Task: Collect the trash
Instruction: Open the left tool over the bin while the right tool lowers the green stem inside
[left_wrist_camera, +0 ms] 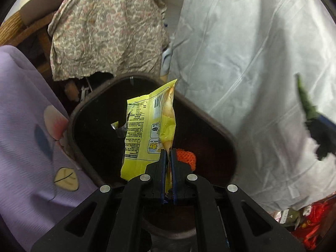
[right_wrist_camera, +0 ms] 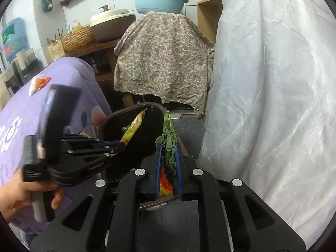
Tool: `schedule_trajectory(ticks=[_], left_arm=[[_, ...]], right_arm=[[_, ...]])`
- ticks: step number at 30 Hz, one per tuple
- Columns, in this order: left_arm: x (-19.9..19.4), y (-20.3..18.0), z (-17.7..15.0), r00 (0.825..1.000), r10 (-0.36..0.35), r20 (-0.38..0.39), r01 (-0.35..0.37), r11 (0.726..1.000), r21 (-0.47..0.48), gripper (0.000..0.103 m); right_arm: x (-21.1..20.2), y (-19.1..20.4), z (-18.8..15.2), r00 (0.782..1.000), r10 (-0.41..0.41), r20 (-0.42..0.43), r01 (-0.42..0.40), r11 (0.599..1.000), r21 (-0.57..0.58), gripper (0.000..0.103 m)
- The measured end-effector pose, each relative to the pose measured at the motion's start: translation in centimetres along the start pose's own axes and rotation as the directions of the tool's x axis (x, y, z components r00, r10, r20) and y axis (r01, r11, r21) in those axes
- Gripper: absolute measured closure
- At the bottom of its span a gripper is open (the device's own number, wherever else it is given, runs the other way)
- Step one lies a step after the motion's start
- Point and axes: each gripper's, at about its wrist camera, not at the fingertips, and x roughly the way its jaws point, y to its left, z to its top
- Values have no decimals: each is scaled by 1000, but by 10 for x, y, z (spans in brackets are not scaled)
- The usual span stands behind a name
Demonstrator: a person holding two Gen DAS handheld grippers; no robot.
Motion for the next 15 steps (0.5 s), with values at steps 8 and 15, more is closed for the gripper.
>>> schedule_trajectory(ticks=[8, 15], left_arm=[[34, -3, -3, 999, 33, -43, -32, 999, 24, 97], [36, -3, -10, 998, 51, -25, -50, 998, 30, 56]], right_arm=[[5, -3, 0, 1000, -6, -17, 7, 1000, 6, 90], [10, -2, 2, 999, -8, -32, 8, 1000, 3, 90]])
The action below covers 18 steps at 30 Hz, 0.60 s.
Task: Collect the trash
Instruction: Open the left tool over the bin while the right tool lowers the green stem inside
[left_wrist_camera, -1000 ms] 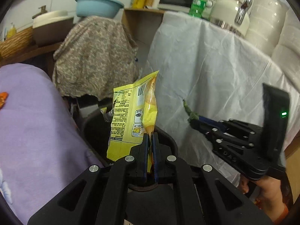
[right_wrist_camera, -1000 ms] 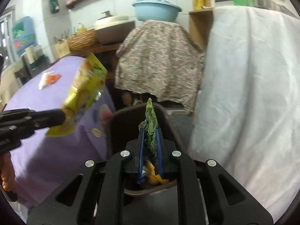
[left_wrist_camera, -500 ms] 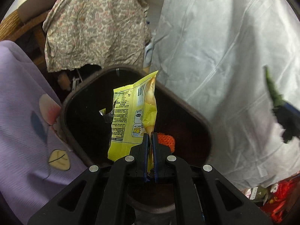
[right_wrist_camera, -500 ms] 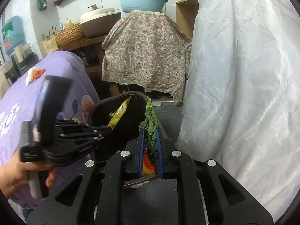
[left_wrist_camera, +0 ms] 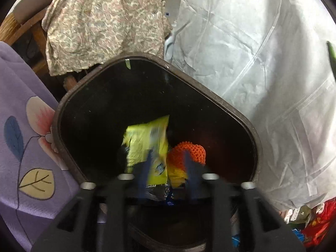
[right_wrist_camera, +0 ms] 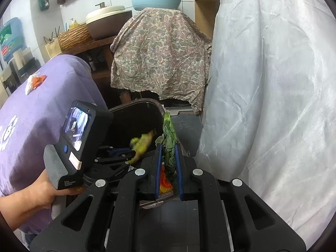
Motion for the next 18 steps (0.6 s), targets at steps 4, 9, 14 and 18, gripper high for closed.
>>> schedule_trajectory(ticks=[4, 9, 14, 18], left_arm=[[-10, 2, -4, 1000, -7, 29, 7, 1000, -20, 47], [-30, -4, -7, 997, -1, 72, 3, 1000, -26, 44], [-65, -11, -13, 987, -14, 163, 17, 1000, -19, 40], [-92, -15, -17, 973, -13, 231, 17, 1000, -14, 37]], right_arm=[[8, -4, 2, 1000, 23, -18, -23, 1000, 12, 90], [27, -5, 9, 999, 20, -39, -20, 1000, 1, 90], [47, -10, 14, 997, 22, -69, -22, 1000, 6, 90], [69, -12, 15, 991, 71, -112, -69, 997, 28, 90]])
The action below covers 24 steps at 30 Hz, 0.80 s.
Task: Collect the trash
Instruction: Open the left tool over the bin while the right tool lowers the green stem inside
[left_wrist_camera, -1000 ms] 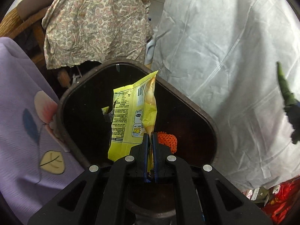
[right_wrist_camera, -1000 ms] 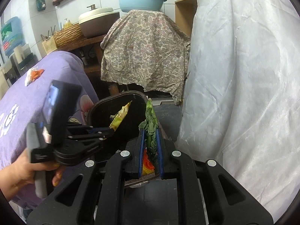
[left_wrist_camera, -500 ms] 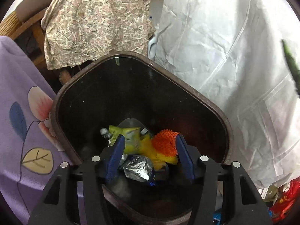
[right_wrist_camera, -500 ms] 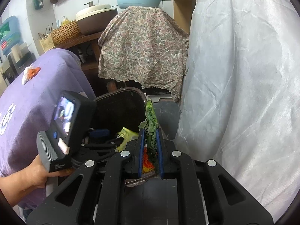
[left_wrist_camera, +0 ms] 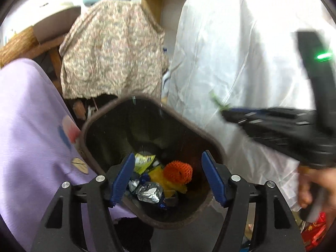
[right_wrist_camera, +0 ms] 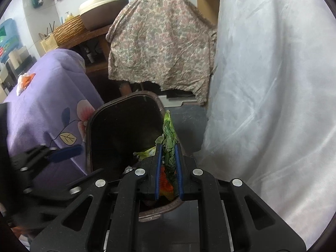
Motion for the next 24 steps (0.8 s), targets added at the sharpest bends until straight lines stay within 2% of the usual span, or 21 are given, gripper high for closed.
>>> schedule_trajectory(ticks=[4, 9, 11, 12, 15, 19, 20, 24], left_arm=[[-28, -2, 1, 998, 10, 61, -10, 1000, 0, 36], [-63, 8, 8, 993, 5, 115, 0, 999, -48, 35], [-79, 14, 12, 989, 17, 147, -8, 998, -59, 23], [-82, 15, 14, 987, 36, 156, -29, 998, -51, 21], [-86, 18, 18, 983, 85, 164, -83, 996, -23, 21], [-90, 27, 15, 984, 83, 158, -75, 996, -51, 21], [-91, 30, 13, 984, 85, 158, -77, 996, -55, 21], [-94, 33, 11, 984, 93, 152, -86, 995, -53, 21]], right_arm=[[26, 5, 4, 999, 31, -45, -31, 1000, 1, 90], [66, 24, 10, 987, 110, -118, -110, 994, 10, 90], [83, 37, 11, 981, 118, -151, -121, 993, -9, 90], [93, 45, 10, 978, 118, -172, -124, 992, -25, 90], [120, 60, 8, 967, 120, -226, -134, 990, -46, 90], [145, 69, 9, 957, 110, -270, -127, 991, -45, 90], [151, 70, 10, 961, 136, -242, -153, 987, -53, 90], [170, 75, 14, 957, 105, -271, -124, 991, -54, 90]])
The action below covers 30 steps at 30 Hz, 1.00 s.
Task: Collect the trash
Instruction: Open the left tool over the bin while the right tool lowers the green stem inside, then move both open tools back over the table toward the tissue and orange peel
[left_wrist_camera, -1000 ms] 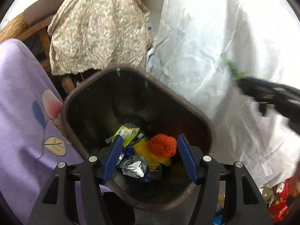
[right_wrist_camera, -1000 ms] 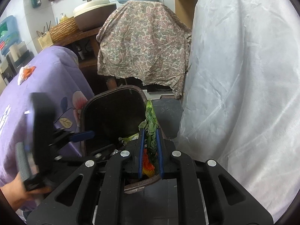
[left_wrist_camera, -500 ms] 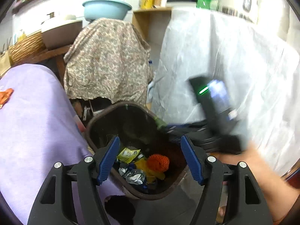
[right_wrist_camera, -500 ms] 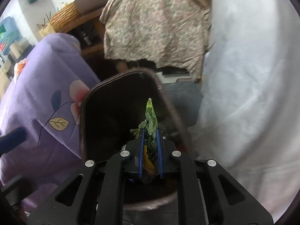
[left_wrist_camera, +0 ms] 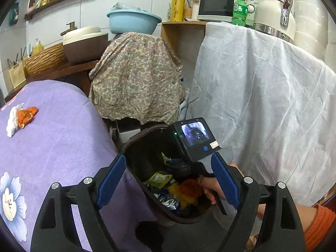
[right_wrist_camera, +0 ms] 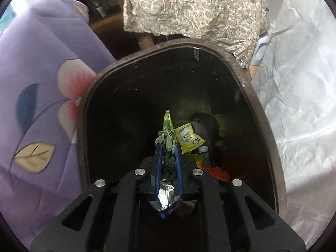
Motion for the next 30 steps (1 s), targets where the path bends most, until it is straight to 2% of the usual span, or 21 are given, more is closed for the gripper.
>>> schedule_trajectory(ticks=[2, 12, 13, 14, 16, 23, 30], left_arm=[[-1, 0, -1, 1000, 8, -1, -8, 1000, 2, 21], [-2, 1, -2, 1000, 23, 8, -23, 1000, 10, 20], [-3, 1, -3, 1000, 24, 9, -24, 1000, 10, 20], [-3, 1, -3, 1000, 24, 8, -25, 1000, 11, 20], [-3, 1, -4, 1000, 26, 6, -26, 1000, 11, 20], [-7, 0, -6, 1000, 26, 5, -26, 1000, 17, 19], [-15, 2, -6, 1000, 26, 6, -26, 1000, 17, 19]], right_arm=[[5, 0, 2, 997, -68, -35, 69, 997, 30, 90], [22, -3, 6, 990, -123, -65, 126, 991, 42, 87], [23, -3, 6, 989, -131, -64, 133, 990, 40, 80], [21, -3, 6, 988, -142, -58, 144, 989, 37, 67], [16, -1, 5, 987, -159, -33, 160, 986, 38, 49], [-12, 5, -1, 988, -153, 26, 152, 988, 35, 46], [-80, 17, -10, 970, -172, 171, 172, 985, 16, 38]])
